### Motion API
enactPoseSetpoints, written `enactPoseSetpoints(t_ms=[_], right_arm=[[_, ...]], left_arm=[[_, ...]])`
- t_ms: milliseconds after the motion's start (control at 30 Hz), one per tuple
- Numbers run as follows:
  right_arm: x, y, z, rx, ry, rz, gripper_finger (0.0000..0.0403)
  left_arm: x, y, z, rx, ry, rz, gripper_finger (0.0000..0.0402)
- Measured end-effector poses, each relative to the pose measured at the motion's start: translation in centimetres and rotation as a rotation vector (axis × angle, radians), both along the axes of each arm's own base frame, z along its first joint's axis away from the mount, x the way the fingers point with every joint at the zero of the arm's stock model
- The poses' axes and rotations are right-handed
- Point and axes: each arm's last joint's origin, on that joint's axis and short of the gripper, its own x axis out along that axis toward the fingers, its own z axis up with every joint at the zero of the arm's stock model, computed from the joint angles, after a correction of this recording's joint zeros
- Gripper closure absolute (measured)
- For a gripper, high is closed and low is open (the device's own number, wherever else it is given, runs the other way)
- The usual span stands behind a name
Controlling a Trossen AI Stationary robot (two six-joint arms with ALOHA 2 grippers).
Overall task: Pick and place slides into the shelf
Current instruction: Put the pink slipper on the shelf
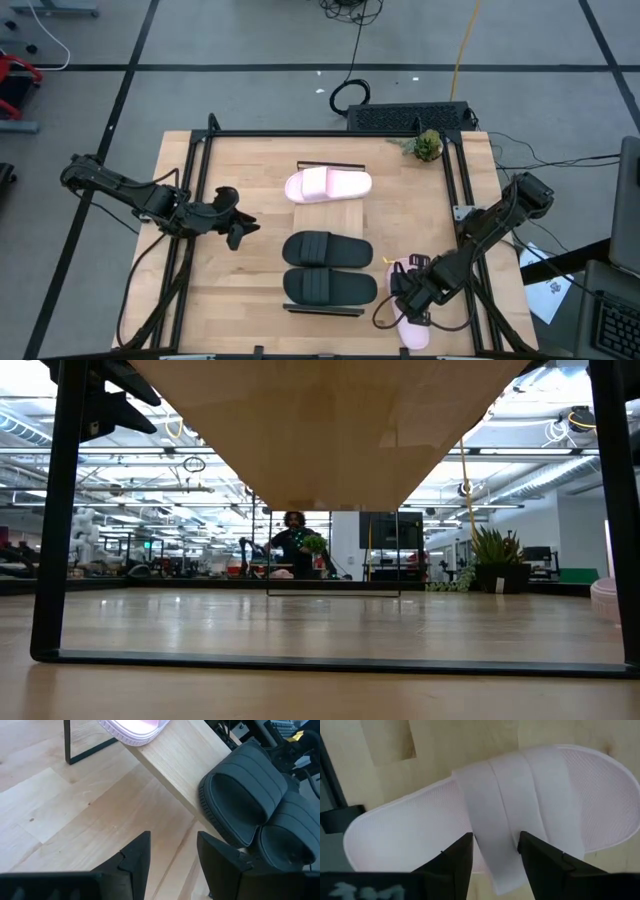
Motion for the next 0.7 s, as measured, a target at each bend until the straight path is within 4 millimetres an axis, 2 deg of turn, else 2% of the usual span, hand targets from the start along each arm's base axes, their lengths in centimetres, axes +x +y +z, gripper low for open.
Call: enactPoseSetpoints(t_ms=[467, 700], right_arm=[[0.19, 0.32, 0.08, 0.07, 0.012, 0.004, 0.0248], [0.29, 0.32, 0.08, 0.016, -0.049, 0.032, 0.0251]], left_arm=[[0.0, 0.0, 0.0, 0.008, 0.001, -0.006, 0.024], [0.0, 0.0, -0.01, 0.021, 0.002, -0.015, 0.024]])
